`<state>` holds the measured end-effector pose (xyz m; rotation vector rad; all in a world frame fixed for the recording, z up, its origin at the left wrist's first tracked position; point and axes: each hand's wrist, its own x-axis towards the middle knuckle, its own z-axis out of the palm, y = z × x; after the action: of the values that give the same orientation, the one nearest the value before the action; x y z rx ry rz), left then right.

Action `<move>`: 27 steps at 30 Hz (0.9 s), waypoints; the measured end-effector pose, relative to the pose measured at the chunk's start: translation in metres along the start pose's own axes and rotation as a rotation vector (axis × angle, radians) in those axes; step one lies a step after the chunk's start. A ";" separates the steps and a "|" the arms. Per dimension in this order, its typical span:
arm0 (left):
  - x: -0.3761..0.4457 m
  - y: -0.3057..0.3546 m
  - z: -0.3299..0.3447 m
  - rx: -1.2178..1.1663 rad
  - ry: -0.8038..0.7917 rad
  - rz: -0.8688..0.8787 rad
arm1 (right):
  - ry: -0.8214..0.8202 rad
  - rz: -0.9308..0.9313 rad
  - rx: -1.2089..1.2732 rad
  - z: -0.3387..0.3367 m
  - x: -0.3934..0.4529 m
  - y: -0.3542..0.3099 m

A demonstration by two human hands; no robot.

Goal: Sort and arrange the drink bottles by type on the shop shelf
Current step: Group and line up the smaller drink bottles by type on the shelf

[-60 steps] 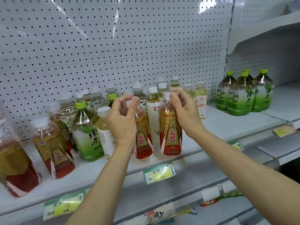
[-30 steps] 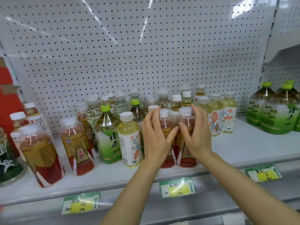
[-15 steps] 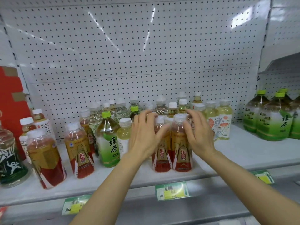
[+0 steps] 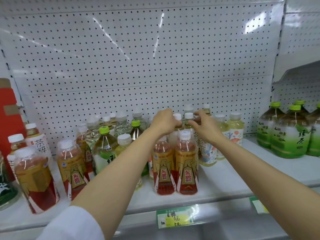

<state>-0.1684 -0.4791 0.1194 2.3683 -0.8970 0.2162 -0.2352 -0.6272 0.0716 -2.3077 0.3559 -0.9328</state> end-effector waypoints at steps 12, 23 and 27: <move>-0.009 0.034 -0.090 -1.103 0.716 0.275 | 0.059 0.016 0.063 0.026 0.019 0.007; -0.079 -0.058 -0.169 -0.886 0.977 0.375 | 0.533 -0.294 0.336 -0.027 0.029 -0.031; -0.115 -0.112 -0.140 -0.737 0.942 0.199 | 0.695 -0.405 0.363 -0.056 0.044 -0.060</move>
<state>-0.1754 -0.2677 0.1405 1.2548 -0.5753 0.8308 -0.2419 -0.6253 0.1648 -1.6914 -0.0196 -1.8329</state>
